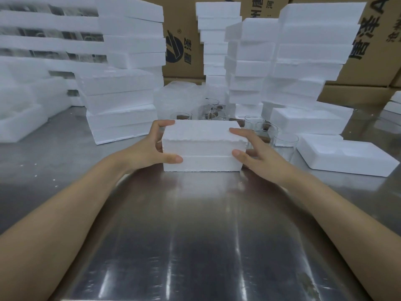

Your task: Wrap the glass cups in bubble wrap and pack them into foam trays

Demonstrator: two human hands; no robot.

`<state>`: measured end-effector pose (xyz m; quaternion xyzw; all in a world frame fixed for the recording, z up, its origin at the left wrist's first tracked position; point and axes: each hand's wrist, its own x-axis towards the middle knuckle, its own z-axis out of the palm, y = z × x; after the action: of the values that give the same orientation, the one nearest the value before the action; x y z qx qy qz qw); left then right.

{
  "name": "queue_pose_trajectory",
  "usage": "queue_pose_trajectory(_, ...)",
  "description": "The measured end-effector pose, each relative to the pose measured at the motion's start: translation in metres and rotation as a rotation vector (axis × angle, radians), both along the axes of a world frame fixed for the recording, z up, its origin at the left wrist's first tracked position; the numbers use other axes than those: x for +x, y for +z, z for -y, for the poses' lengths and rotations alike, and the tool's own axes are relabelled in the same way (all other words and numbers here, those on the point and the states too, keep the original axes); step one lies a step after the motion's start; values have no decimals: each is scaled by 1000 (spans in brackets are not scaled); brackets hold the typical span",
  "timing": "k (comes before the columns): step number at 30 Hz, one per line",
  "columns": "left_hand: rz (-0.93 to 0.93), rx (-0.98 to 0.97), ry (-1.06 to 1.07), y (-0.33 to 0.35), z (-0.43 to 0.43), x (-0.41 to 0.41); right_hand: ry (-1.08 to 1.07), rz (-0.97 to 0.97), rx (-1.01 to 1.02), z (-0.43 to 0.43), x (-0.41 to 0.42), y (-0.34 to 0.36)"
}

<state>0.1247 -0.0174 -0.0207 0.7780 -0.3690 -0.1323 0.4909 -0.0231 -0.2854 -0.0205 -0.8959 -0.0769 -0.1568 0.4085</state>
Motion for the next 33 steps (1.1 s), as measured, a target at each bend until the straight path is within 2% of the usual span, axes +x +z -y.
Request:
queue_pose_trajectory(15, -35, -43, 35, 5, -3, -3, -13, 16, 10, 0, -3, -4)
queue_pose_trajectory(21, -9, -98, 59, 18, -12, -7, 0, -26, 298, -6, -5, -1)
queue_pose_trajectory(25, 224, -269, 200, 67, -32, -13, 64, -29, 421, -6, -6, -3)
queue_pose_trajectory(28, 328, -453, 377, 117, -53, 1, 62, -32, 388, -3, -4, -5)
queue_pose_trajectory(30, 357, -457, 494, 145, -65, 22, 72, -39, 370, -3, -1, -5)
queue_pose_trajectory(33, 303, -350, 631, 168, -79, 57, 89, -35, 338, -2, 3, -6)
